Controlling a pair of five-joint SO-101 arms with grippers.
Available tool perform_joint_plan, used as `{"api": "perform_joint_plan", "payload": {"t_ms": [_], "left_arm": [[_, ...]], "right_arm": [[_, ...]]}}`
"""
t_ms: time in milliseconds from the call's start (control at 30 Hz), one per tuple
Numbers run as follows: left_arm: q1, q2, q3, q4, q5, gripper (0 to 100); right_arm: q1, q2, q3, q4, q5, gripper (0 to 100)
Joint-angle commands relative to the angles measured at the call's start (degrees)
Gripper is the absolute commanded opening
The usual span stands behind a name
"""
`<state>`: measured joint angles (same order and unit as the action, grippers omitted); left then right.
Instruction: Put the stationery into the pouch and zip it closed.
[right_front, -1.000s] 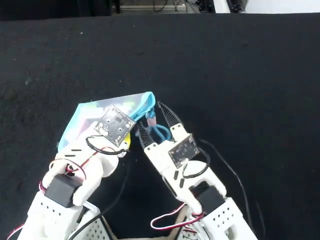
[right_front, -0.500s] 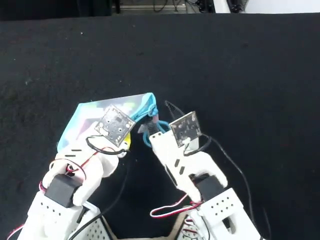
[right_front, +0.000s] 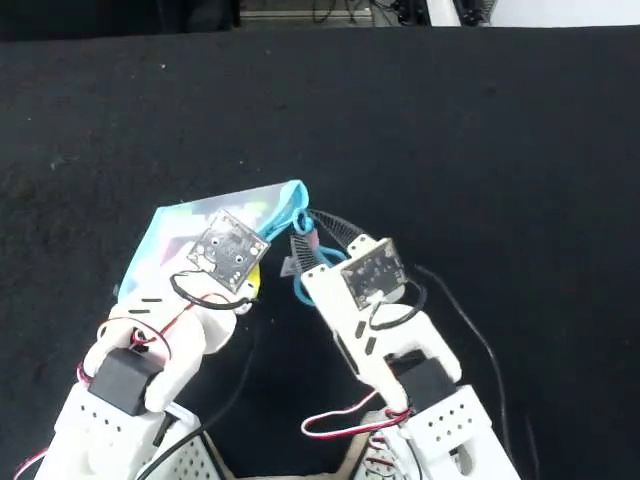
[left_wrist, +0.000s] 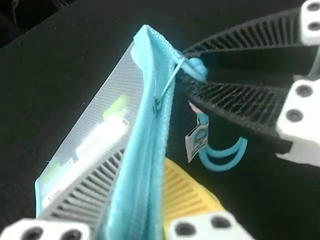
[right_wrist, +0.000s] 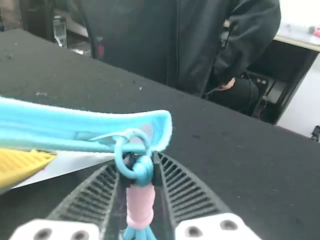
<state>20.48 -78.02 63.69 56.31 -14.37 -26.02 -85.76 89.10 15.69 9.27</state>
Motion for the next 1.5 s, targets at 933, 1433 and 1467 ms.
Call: {"api": "perform_joint_plan", "payload": {"t_ms": [933,1433,1467], "left_arm": [[-0.48,0.88,-1.45,1.05,0.7,3],[-0.48,0.88,-1.45,1.23,0.7,3],[-0.48,0.79,-1.45,1.23,0.7,3]], "right_arm": [[15.74,23.69,-9.19,-11.87,-3.87,1.0],[16.53,24.57,-8.48,-14.68,-4.04,1.0],[16.62,24.57,-8.48,-14.68,-4.04,1.0]]}}
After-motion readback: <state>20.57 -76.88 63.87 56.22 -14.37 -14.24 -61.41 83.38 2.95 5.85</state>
